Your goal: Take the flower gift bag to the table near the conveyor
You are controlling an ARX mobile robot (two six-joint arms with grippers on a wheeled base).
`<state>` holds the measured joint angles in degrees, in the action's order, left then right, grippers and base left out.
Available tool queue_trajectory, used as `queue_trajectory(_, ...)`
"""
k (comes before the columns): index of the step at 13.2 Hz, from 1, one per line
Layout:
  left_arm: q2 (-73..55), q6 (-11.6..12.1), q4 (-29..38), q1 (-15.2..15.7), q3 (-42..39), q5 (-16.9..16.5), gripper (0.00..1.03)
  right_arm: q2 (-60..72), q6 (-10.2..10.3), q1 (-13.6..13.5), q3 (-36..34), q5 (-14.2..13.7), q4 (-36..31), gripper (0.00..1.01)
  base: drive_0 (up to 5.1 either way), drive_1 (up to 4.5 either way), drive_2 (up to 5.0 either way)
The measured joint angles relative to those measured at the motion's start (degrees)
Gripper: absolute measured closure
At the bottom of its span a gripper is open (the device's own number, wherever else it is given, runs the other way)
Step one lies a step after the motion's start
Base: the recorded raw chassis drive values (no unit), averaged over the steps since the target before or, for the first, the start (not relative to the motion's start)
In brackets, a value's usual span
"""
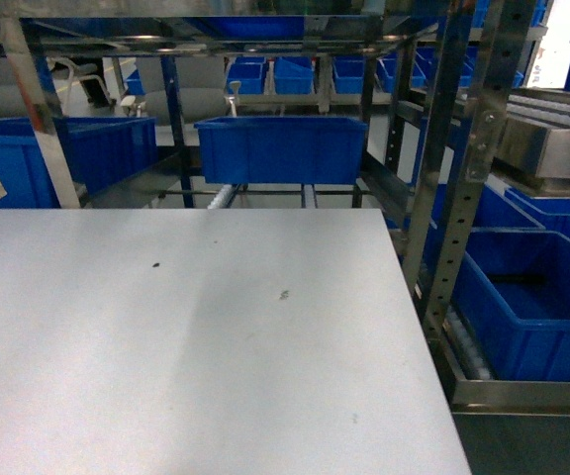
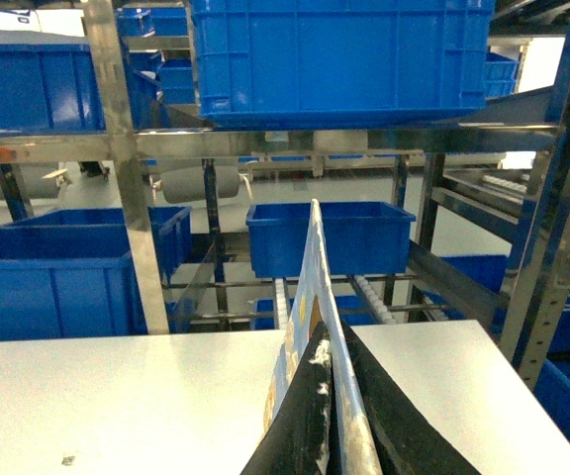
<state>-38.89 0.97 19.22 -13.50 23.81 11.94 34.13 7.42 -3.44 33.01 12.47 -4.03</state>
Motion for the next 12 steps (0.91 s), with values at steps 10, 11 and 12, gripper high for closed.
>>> queue_trajectory(10,0.07,0.0,0.09,0.0,0.0,-0.02,1.01,0.13,0.0,0.02,0.0,0.0,-0.02,0.98,-4.9,2.55,2.6)
queue_trajectory(11,-0.04,0.0,0.02,0.0,0.0,-0.02,1.01,0.24,0.0,0.0,0.0,0.0,0.02,0.98,-5.0,2.49,2.5)
queue_trajectory(12,0.0,0.0,0.02,0.0,0.0,0.0,1.01,0.2,0.0,0.0,0.0,0.0,0.11,0.98,-4.9,2.54,2.5)
